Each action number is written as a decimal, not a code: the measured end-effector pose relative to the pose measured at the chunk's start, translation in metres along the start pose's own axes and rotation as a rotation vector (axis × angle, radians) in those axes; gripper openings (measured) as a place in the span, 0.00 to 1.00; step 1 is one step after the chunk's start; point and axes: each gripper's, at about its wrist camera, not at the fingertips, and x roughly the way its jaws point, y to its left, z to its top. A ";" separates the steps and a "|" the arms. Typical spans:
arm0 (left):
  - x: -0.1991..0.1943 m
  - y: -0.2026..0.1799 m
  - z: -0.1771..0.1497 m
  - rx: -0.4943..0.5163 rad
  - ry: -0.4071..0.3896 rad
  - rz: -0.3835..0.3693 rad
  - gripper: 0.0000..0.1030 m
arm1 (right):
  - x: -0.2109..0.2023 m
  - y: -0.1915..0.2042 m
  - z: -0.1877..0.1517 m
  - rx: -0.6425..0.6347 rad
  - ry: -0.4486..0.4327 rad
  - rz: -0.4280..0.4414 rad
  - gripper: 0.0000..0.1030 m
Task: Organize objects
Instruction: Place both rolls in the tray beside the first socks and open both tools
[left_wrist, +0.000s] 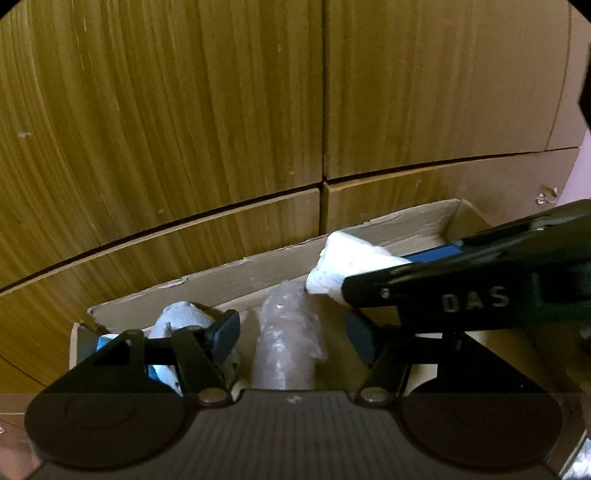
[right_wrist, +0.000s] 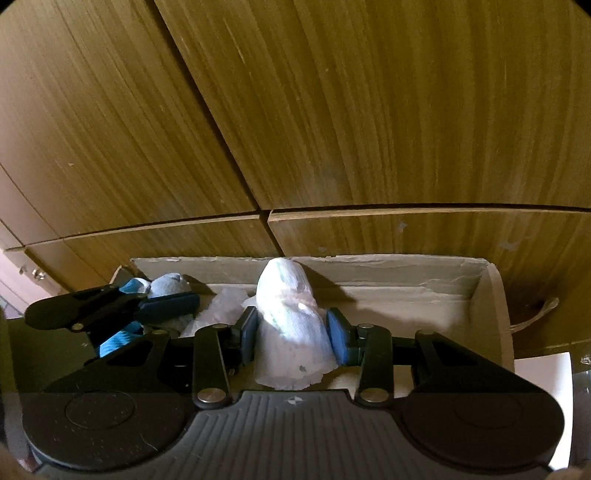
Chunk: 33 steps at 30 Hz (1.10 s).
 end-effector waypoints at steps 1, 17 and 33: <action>-0.002 0.000 -0.001 0.001 -0.003 0.002 0.63 | 0.000 0.002 -0.001 -0.002 0.000 -0.002 0.46; -0.020 0.013 0.003 -0.008 -0.026 0.048 0.74 | 0.029 0.012 -0.007 0.082 0.024 0.024 0.46; -0.025 0.018 0.004 -0.057 -0.023 0.052 0.74 | -0.003 0.020 -0.009 0.047 -0.006 -0.007 0.47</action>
